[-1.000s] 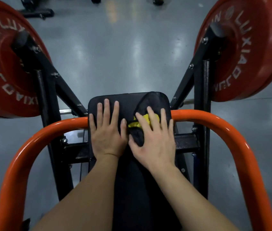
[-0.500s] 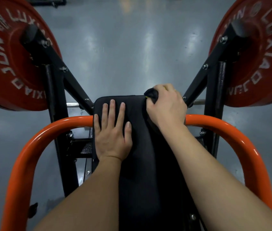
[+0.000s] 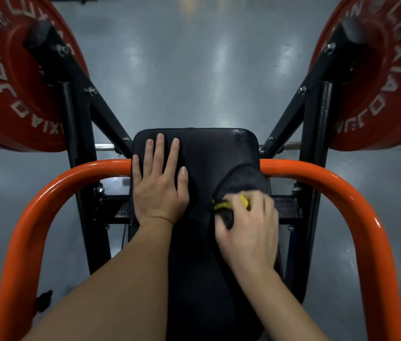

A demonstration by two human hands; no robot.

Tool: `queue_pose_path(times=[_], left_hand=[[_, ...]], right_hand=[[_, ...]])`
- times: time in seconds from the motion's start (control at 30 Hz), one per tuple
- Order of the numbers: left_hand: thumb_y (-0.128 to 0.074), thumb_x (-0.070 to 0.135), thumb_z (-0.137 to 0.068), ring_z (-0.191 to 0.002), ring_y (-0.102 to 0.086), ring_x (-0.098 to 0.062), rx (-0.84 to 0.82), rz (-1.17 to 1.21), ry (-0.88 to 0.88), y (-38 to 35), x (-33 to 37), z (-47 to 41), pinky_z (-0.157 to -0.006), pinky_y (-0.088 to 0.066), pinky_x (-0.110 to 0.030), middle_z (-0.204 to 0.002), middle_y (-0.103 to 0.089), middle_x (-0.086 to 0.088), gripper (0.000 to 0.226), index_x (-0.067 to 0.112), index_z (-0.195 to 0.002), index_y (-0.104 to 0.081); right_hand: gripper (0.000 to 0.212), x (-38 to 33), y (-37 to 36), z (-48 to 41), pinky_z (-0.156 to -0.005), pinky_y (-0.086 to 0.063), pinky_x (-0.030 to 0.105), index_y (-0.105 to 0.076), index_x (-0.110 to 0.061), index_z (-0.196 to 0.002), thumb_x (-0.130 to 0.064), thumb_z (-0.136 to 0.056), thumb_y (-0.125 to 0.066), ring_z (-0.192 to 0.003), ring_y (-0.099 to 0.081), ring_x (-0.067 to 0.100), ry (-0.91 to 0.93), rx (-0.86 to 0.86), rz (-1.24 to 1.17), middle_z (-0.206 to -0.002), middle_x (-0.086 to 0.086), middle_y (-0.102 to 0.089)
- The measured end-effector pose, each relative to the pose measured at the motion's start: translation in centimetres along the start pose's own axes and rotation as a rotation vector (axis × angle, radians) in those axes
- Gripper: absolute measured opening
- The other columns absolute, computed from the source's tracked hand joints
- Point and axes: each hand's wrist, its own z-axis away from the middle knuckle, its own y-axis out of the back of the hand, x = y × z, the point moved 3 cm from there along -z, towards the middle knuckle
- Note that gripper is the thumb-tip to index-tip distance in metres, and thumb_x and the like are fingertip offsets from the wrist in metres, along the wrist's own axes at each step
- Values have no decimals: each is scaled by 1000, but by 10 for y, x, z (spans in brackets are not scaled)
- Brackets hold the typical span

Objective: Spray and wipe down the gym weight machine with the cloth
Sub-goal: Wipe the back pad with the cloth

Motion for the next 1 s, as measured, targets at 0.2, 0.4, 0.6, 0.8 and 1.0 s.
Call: queue_pose_path(times=[0.2,0.4,0.6,0.8,1.0], left_hand=[[-24,44,-103,-158,-7,-21,-49,-18,-1,0,0,0,-127,-9,-51,-171,-12,-2,62,29,-163,-17],[-24,43,-104,-158,-6,-21,-48,-29,4,1,0,0,-127,-8,-51,-172,-11,-2,62,30,-164,-17],[-25,43,-103,-158,-5,-20,-53,-20,10,1,0,1,-127,-7,-50,-172,-11,-1,62,30,-164,-17],[-29,42,-103,-158,-9,-21,-26,-13,13,2,1,1,-127,-10,-50,-171,-15,-1,61,29,-163,-23],[-27,43,-103,-158,-9,-22,-32,-25,-1,0,0,0,-127,-9,-50,-171,-15,-2,61,29,-163,-21]], right_hand=[[31,-19,-2,-84,-121,-26,53,-68,-30,-113,-37,-83,-71,-144,-35,32,-69,-55,-44,-135,1,-53],[67,2,2,-46,-119,-35,45,-53,-30,-147,-41,-83,-72,-150,-33,29,93,-107,-31,-163,-3,-38],[54,26,-3,46,-109,-47,47,-71,-24,-125,-32,-72,-72,-137,-51,33,67,3,-66,-145,-1,-60],[57,26,0,17,-114,-41,50,-68,-21,-131,-23,-77,-54,-143,-45,31,195,6,-109,-140,-2,-62],[32,3,-1,-98,-115,-40,45,-71,-21,-114,-19,-83,-67,-145,-41,32,84,-25,-145,-130,-2,-63]])
